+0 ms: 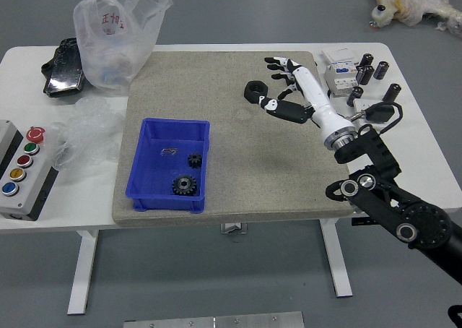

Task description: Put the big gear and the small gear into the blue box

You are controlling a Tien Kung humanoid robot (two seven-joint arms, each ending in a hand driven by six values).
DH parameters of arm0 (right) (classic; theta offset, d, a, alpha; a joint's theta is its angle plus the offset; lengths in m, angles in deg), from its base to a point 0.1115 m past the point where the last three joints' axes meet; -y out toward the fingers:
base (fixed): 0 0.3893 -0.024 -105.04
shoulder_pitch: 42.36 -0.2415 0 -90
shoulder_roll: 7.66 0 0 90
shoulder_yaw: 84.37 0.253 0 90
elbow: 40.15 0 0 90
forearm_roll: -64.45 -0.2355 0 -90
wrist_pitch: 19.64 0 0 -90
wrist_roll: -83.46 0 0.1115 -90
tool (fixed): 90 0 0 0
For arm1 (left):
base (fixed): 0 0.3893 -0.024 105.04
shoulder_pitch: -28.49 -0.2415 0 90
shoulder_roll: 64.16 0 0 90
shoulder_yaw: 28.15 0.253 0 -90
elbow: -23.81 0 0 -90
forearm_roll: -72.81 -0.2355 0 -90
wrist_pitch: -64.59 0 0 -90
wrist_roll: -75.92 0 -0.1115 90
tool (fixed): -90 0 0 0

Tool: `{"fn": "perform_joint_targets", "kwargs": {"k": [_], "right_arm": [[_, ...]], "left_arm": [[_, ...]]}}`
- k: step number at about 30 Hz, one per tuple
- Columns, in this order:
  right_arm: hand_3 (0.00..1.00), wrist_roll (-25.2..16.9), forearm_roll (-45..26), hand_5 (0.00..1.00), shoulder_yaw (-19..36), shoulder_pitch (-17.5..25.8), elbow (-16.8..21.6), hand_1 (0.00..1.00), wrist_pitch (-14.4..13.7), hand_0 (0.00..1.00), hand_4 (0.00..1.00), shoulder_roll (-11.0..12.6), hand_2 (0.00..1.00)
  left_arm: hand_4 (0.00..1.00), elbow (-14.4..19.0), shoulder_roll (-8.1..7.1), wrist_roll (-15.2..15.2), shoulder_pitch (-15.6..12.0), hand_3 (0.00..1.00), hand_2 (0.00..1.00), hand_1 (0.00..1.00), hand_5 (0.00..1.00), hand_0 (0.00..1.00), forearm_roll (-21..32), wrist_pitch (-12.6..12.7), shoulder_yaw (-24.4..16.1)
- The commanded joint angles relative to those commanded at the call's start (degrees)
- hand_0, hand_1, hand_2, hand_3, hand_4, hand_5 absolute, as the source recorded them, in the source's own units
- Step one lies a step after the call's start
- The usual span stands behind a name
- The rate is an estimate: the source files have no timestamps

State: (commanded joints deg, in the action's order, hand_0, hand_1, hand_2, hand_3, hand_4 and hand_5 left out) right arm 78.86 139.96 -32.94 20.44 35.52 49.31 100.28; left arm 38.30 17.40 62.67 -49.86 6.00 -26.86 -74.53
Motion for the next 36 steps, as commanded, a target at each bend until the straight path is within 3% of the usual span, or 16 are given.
{"fn": "perform_joint_targets", "kwargs": {"k": [9, 10, 11, 16, 22, 36], "right_arm": [[0.743, -10.9, -17.1, 0.435, 15.2, 11.4, 3.6, 0.696, 4.2, 0.514, 0.788, 3.8, 0.757], [0.743, -11.7, -18.6, 0.435, 16.5, 12.2, 3.4, 0.696, 4.7, 0.514, 0.788, 3.8, 0.757], [0.72, -12.7, -20.7, 0.478, 18.3, 13.2, 3.0, 0.697, 5.4, 0.654, 0.79, 3.9, 0.747], [0.72, -14.8, -27.6, 0.478, 23.7, 14.6, 2.4, 0.697, 7.4, 0.654, 0.79, 3.9, 0.747], [0.711, -15.3, -32.3, 0.512, 25.9, 15.2, 2.2, 0.701, 8.1, 0.687, 0.805, 3.9, 0.734], [0.676, -15.8, -33.5, 0.505, 27.6, 16.3, 2.9, 0.696, 8.5, 0.687, 0.807, 3.6, 0.714]], "left_arm": [[0.721, -0.3, -0.44, 0.8, 0.8, 0.713, 0.519, 0.481, 0.531, 0.703, 0.4, 0.1, 0.9], [0.721, -0.3, -0.5, 0.8, 0.9, 0.713, 0.519, 0.481, 0.531, 0.703, 0.2, 0.1, 0.7], [0.721, -0.3, -0.57, 0.8, 1.1, 0.713, 0.519, 0.481, 0.531, 0.703, 0.1, 0.0, 0.7], [0.721, -0.3, -0.93, 1.3, 1.6, 0.713, 0.519, 0.481, 0.531, 0.703, 0.7, 0.0, 1.7], [0.721, -0.3, -1.15, 2.0, 1.9, 0.712, 0.519, 0.481, 0.531, 0.703, 2.1, 0.0, 3.6], [0.719, -0.3, -0.89, 2.1, 1.4, 0.712, 0.521, 0.481, 0.527, 0.704, 3.0, 0.1, 4.2]]}}
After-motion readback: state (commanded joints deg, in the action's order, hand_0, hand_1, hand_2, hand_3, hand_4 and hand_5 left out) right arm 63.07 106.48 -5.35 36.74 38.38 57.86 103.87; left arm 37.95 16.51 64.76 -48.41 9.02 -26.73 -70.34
